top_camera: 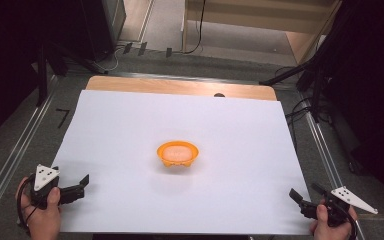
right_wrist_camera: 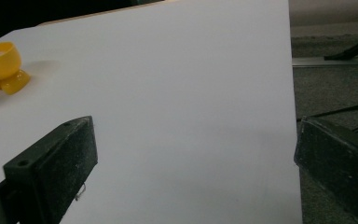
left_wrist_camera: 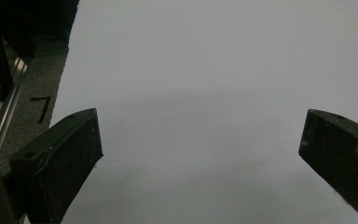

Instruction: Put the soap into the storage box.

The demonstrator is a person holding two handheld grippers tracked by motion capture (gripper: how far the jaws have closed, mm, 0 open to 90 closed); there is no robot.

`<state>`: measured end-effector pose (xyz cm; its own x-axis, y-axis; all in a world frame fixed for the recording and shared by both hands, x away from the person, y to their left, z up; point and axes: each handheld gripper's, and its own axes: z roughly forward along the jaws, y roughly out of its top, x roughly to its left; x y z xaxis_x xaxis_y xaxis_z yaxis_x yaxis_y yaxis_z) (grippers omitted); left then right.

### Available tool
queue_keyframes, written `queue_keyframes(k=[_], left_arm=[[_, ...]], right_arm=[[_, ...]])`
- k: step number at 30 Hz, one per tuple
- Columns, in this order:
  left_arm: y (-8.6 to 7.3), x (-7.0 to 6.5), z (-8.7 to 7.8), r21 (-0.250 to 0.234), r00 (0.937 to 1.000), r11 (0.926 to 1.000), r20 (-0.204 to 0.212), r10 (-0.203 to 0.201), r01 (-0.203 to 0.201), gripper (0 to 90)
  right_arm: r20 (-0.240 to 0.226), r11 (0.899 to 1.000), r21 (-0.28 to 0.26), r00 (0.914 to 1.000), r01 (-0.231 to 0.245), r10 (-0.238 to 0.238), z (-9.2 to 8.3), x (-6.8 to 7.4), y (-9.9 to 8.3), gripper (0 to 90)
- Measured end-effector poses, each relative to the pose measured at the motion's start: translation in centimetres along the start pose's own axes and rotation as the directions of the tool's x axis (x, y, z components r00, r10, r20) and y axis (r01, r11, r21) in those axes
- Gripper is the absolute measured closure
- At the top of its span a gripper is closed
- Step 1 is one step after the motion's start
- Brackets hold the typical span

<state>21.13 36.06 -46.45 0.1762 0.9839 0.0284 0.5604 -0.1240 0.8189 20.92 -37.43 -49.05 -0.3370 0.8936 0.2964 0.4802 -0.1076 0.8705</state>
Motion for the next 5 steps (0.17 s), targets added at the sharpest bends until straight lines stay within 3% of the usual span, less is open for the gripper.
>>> queue_keyframes(k=[5], left_arm=[[0.00, -0.03, 0.04, 0.000, 1.0000, 1.0000, -0.002, 0.002, -0.002, 0.0]], right_arm=[[0.021, 1.000, 0.015, 0.9997, 0.010, -0.010, 0.10, 0.26, 0.01, 0.0]])
